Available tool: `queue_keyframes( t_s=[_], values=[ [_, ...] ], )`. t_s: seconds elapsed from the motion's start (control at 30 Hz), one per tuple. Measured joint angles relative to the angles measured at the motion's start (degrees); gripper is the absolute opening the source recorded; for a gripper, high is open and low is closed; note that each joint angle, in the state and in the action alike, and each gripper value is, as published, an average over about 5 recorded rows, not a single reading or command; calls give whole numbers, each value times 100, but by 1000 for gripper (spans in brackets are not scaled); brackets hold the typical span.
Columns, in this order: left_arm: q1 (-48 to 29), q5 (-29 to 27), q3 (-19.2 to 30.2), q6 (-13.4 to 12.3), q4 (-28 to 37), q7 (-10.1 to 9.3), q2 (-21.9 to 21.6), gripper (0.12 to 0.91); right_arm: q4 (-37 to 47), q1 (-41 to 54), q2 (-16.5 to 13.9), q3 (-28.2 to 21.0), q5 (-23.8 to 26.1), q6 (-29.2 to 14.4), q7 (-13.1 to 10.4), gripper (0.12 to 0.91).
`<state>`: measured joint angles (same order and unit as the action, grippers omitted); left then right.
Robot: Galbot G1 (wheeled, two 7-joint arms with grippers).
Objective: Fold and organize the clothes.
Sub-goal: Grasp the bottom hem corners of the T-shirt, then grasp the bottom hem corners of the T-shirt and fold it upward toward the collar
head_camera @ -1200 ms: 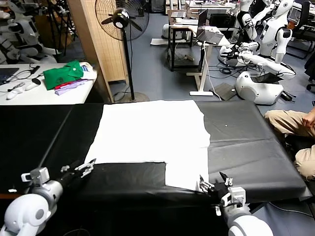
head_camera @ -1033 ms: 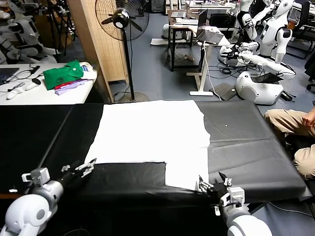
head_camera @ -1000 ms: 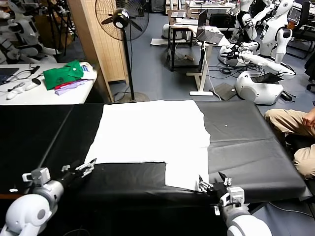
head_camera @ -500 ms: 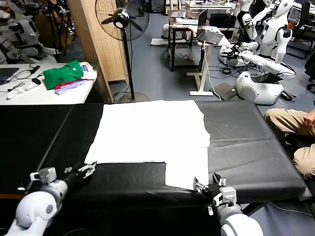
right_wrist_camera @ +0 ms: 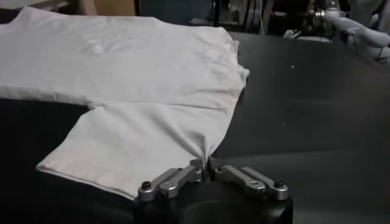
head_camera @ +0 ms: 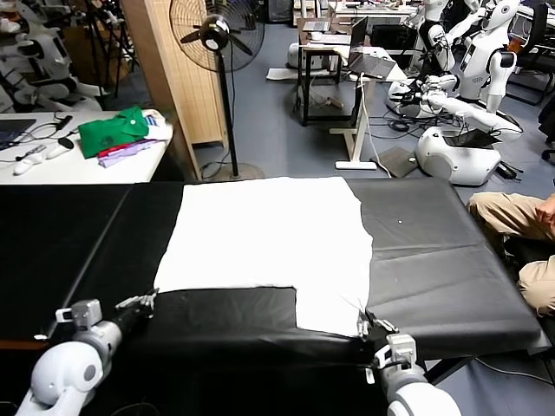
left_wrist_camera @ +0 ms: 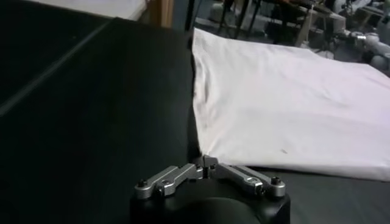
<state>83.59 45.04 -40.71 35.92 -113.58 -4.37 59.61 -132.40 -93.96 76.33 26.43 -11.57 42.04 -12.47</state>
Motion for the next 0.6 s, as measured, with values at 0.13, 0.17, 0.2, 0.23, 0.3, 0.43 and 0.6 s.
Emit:
queue_keyframes(
  t_s=[0.13, 0.17, 0.2, 0.23, 0.3, 0.43, 0.6],
  values=[
    [290, 23, -175, 125, -457, -89, -9, 127, -472, -399, -47, 167, -146, -3, -26, 120],
    [380, 27, -226, 156, -571, -112, -12, 127, -559, -473, -62, 203, -177, -36, -13, 120],
    [479, 38, -285, 179, -684, -134, -20, 127, -623, -523, -78, 232, -191, -92, 13, 120],
    [586, 56, -350, 186, -793, -150, -32, 127, -666, -551, -96, 257, -183, -181, 60, 120],
    [827, 114, -500, 162, -999, -162, -69, 127, -678, -534, -138, 291, -129, -443, 188, 120],
    [1266, 208, -778, -65, -1325, -155, -97, 127, -395, -238, -246, 292, -69, -1076, 417, 120],
    [1216, -118, -803, -526, -1369, -15, 66, 127, 384, 586, -443, 170, -204, -1470, 493, 120]
  ],
)
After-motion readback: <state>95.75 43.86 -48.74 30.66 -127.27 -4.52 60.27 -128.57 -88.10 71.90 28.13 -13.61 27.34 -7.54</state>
